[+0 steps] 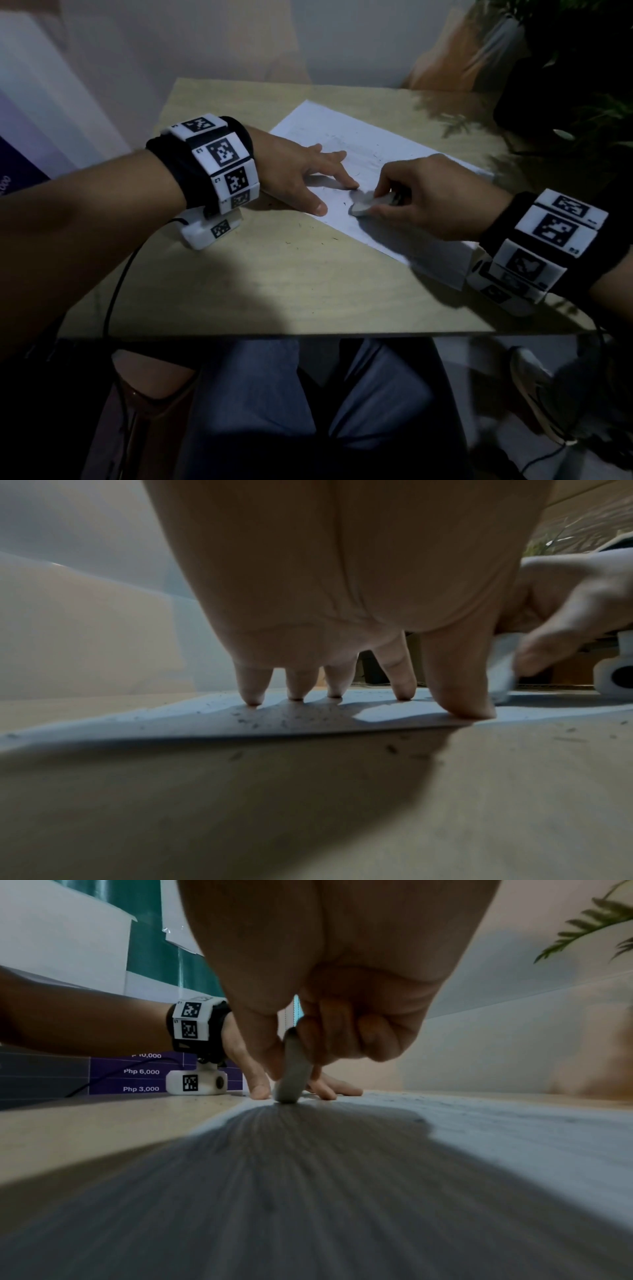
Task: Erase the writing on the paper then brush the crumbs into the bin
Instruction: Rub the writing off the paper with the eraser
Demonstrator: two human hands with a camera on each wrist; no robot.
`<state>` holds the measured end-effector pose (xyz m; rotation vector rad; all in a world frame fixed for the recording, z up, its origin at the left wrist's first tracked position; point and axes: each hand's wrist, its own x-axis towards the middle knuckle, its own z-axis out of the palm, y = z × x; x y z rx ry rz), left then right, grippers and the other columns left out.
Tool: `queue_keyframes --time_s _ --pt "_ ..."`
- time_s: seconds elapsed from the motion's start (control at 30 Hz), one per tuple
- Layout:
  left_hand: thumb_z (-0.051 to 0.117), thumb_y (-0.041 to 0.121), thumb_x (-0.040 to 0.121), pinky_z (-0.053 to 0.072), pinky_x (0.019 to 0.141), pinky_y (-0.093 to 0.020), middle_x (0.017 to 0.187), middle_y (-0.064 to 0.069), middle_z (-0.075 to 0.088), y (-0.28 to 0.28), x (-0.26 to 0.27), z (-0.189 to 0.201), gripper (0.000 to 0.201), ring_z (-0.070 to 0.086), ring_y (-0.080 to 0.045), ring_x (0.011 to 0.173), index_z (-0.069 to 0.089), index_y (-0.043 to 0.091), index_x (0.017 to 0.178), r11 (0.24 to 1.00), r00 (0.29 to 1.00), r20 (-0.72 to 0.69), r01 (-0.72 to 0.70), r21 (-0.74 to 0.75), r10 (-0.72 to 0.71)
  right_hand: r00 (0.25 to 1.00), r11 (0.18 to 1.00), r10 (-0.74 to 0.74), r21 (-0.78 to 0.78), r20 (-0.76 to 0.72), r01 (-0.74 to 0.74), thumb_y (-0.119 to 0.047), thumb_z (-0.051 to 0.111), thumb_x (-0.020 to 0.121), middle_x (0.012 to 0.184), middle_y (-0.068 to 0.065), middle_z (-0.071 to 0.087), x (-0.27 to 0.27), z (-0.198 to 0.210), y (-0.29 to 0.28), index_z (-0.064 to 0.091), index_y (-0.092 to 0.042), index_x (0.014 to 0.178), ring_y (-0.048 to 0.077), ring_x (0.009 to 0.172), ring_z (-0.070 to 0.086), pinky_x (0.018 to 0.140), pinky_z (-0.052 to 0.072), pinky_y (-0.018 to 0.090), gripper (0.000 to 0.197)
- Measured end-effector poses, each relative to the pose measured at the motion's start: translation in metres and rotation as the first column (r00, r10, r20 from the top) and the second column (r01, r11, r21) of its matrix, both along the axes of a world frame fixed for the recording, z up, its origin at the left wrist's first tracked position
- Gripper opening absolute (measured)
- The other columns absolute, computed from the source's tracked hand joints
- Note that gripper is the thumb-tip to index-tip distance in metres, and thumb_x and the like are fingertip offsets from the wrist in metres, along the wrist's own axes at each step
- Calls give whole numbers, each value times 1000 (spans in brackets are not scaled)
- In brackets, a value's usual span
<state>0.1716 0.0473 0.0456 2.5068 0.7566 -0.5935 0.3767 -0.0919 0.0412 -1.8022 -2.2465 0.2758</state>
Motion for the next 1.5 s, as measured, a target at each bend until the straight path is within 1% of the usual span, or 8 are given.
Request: queue_keyframes --time_s 0.13,0.5,0.67,0.83,1.0,1.17,1.33,1.5 --pt "65 49 95 1 127 -43 167 26 -8 -1 -1 1 65 -12 -4 154 30 62 148 1000 1000 5 -9 -7 9 992 987 93 -122 -86 -103 -52 61 80 71 -12 62 -5 0 -9 67 -25 90 2 67 57 62 39 23 30" --pt "65 49 95 2 127 -44 167 26 -7 -1 -2 0 64 -11 -3 154 30 63 147 1000 1000 12 -14 1 14 994 986 68 -150 -84 -80 -60 60 78 76 -10 63 -4 2 -7 63 -24 90 4 71 57 65 44 28 38" --pt "64 51 95 2 127 -47 167 24 -7 0 -1 0 65 -11 -5 154 29 63 148 1000 1000 4 -7 11 7 998 999 -36 42 50 34 -64 59 83 73 -6 63 1 -5 -3 60 -21 85 17 70 58 63 45 35 43" --pt "64 50 95 1 127 -46 167 26 -8 -1 -1 1 64 -11 -3 154 29 63 148 1000 1000 2 -17 13 17 992 984 64 -156 -105 -80 -55 62 79 76 -9 65 -3 1 -7 67 -25 91 6 72 59 67 45 29 34" --pt "63 51 95 1 127 -46 167 24 -8 0 -1 0 65 -11 -5 154 29 63 149 1000 1000 1 -7 11 7 994 995 -76 74 73 70 -56 64 87 77 -6 65 0 -4 -2 64 -21 87 20 74 58 63 40 33 35" --pt "64 51 95 0 127 -46 167 25 -8 1 -1 1 65 -11 -5 154 28 63 149 1000 1000 -1 -14 11 14 995 985 43 -162 -91 -57 -58 63 79 71 -10 63 -4 3 -9 67 -24 90 4 67 57 62 42 23 36" --pt "63 53 95 1 127 -47 167 24 -9 3 -2 -2 65 -12 -6 154 26 64 148 1000 1000 -2 -6 3 6 995 997 -59 57 75 54 -60 63 84 72 -10 62 -1 -3 -4 64 -22 86 14 69 57 60 33 30 38" --pt "63 53 94 0 127 -47 167 25 -10 4 -1 -3 65 -12 -5 154 27 65 147 1000 1000 -1 -9 4 9 994 985 67 -152 -83 -79 -59 61 77 70 -11 62 -5 4 -12 67 -24 88 4 67 57 62 42 24 37"
